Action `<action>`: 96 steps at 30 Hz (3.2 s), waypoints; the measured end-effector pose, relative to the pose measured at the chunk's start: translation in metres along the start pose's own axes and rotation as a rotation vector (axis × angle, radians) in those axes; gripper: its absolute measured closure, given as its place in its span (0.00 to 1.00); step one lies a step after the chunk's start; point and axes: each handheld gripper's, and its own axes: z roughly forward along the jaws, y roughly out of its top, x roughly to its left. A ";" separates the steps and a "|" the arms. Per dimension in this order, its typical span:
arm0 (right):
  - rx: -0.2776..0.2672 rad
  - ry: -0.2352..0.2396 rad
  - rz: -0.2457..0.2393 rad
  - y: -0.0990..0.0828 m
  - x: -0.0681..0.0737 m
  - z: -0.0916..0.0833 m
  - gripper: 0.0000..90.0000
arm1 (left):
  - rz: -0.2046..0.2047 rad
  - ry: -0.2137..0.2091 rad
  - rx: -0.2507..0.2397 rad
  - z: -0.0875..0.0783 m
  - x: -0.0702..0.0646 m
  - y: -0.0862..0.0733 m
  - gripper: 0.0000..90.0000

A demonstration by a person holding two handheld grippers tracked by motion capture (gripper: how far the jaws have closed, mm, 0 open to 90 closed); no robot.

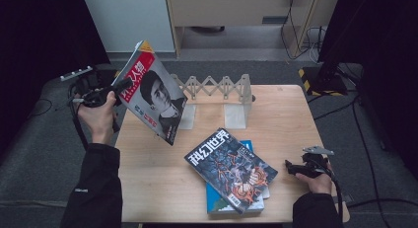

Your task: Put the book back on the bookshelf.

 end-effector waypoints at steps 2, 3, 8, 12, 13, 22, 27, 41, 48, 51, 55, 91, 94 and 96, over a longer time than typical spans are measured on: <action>0.000 0.000 0.000 0.000 0.000 0.000 0.03 | 0.009 0.021 0.000 0.008 0.001 -0.001 0.95; 0.000 0.000 0.000 0.000 0.000 0.000 0.03 | 0.009 0.029 -0.001 0.011 0.002 -0.002 0.95; 0.000 0.001 0.002 0.000 0.000 0.000 0.03 | 0.007 0.037 -0.006 0.027 0.003 -0.003 0.95; 0.001 0.001 0.004 0.000 0.000 0.000 0.03 | 0.035 0.059 -0.016 0.039 0.000 -0.007 0.95; 0.000 0.000 0.003 0.000 0.000 0.000 0.03 | 0.055 0.072 -0.017 0.042 -0.002 -0.009 0.95; 0.001 0.001 0.004 0.000 0.000 0.000 0.03 | 0.169 0.140 -0.010 0.061 -0.019 -0.020 0.95; 0.001 0.001 0.004 0.000 0.000 0.000 0.03 | 0.197 0.154 -0.007 0.065 -0.021 -0.025 0.95; 0.001 0.004 0.001 0.000 0.001 0.000 0.03 | 0.233 0.150 0.040 0.064 -0.017 -0.043 0.95; 0.001 0.008 -0.006 0.000 0.001 0.000 0.03 | 0.262 0.146 0.129 0.056 -0.019 -0.046 0.94; 0.002 0.010 -0.009 0.001 0.001 0.000 0.03 | 0.270 0.142 0.168 0.053 -0.019 -0.049 0.93; -0.001 0.011 -0.014 0.000 0.001 0.000 0.03 | 0.265 0.111 0.201 0.051 -0.022 -0.048 0.91; 0.001 0.019 -0.019 0.001 0.002 0.001 0.03 | 0.255 0.334 0.139 0.096 -0.038 -0.041 0.95; 0.000 0.019 -0.019 0.001 0.002 0.001 0.03 | 0.259 0.344 0.142 0.098 -0.039 -0.040 0.95; 0.000 0.020 -0.019 0.001 0.002 0.001 0.03 | 0.265 0.348 0.144 0.099 -0.040 -0.040 0.95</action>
